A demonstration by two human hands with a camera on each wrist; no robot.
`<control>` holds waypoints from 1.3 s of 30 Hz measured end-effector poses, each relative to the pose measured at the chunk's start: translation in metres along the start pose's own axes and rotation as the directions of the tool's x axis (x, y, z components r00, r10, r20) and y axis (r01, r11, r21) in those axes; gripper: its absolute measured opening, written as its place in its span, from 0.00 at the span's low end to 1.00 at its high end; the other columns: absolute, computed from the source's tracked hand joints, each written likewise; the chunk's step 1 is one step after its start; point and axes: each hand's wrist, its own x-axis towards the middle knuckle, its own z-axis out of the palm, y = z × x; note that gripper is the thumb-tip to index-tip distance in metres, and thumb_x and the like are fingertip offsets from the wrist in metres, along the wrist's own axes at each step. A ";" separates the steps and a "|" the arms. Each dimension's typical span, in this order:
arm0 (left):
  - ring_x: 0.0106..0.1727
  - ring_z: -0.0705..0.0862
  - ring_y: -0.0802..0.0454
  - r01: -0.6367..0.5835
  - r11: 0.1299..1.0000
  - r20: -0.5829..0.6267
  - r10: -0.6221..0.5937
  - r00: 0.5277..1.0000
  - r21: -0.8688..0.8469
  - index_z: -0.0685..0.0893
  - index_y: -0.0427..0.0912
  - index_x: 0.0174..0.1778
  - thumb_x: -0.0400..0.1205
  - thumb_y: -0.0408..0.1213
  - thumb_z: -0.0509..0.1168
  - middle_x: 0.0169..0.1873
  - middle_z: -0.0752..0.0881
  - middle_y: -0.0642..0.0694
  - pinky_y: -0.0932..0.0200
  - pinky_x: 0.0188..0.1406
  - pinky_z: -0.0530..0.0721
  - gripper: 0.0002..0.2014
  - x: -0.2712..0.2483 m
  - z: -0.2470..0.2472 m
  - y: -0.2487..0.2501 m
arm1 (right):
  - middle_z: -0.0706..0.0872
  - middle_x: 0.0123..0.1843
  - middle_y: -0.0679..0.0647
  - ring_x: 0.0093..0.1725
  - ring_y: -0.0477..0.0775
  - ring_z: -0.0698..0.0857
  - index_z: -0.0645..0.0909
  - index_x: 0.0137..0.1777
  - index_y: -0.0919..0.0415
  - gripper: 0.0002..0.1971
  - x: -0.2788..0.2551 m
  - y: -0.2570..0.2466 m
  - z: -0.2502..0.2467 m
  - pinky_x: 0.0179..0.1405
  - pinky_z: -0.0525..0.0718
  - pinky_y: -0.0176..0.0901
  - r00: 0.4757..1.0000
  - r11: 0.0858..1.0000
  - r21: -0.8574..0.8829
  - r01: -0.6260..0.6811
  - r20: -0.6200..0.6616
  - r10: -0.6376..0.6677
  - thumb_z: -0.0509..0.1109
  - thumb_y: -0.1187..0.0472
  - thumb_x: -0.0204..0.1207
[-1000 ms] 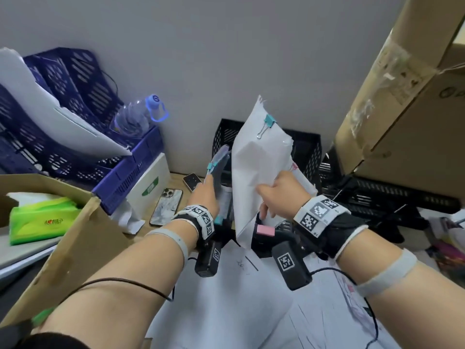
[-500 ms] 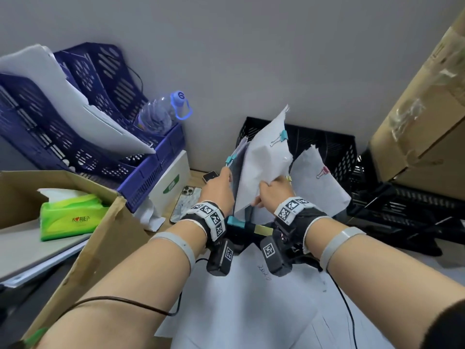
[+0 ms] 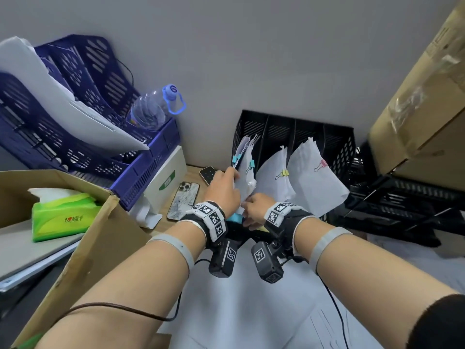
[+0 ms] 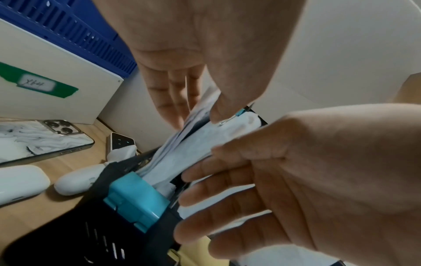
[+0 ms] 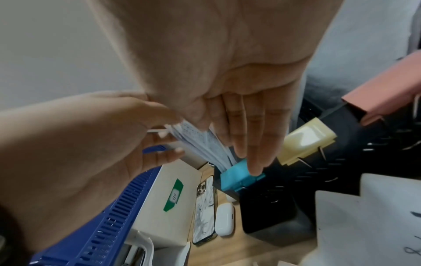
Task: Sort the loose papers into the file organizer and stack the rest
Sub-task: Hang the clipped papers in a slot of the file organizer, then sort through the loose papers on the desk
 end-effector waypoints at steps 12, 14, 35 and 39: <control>0.33 0.79 0.54 -0.258 0.911 0.257 0.346 0.902 -0.321 0.81 0.54 0.38 0.80 0.45 0.65 0.28 0.81 0.56 0.53 0.41 0.83 0.05 -0.019 0.096 0.130 | 0.85 0.44 0.55 0.47 0.64 0.92 0.81 0.52 0.61 0.10 -0.065 0.138 -0.080 0.43 0.86 0.52 0.989 0.984 0.154 -0.085 -0.106 0.102 0.58 0.66 0.82; 0.35 0.81 0.51 -0.264 0.908 0.359 0.377 0.854 -0.327 0.82 0.51 0.38 0.80 0.39 0.66 0.30 0.82 0.55 0.52 0.44 0.83 0.05 -0.027 0.128 0.156 | 0.86 0.46 0.56 0.48 0.64 0.92 0.83 0.53 0.61 0.10 -0.081 0.180 -0.100 0.45 0.89 0.53 0.966 0.972 0.188 -0.141 -0.189 0.177 0.60 0.68 0.80; 0.38 0.88 0.44 0.400 0.915 0.588 -0.297 0.752 -0.049 0.77 0.48 0.39 0.64 0.49 0.81 0.36 0.88 0.45 0.50 0.41 0.89 0.20 -0.117 0.359 0.199 | 0.72 0.70 0.55 0.68 0.59 0.76 0.76 0.71 0.44 0.24 -0.152 0.441 -0.199 0.72 0.76 0.47 0.945 0.873 -0.366 -0.321 -0.178 0.273 0.67 0.54 0.73; 0.33 0.83 0.47 0.405 0.913 0.581 -0.303 0.755 -0.050 0.76 0.47 0.33 0.72 0.44 0.79 0.31 0.85 0.47 0.55 0.37 0.82 0.15 -0.119 0.365 0.203 | 0.70 0.66 0.51 0.67 0.55 0.70 0.72 0.69 0.45 0.32 -0.154 0.442 -0.196 0.68 0.76 0.49 0.973 0.875 -0.431 -0.222 -0.154 0.171 0.72 0.42 0.64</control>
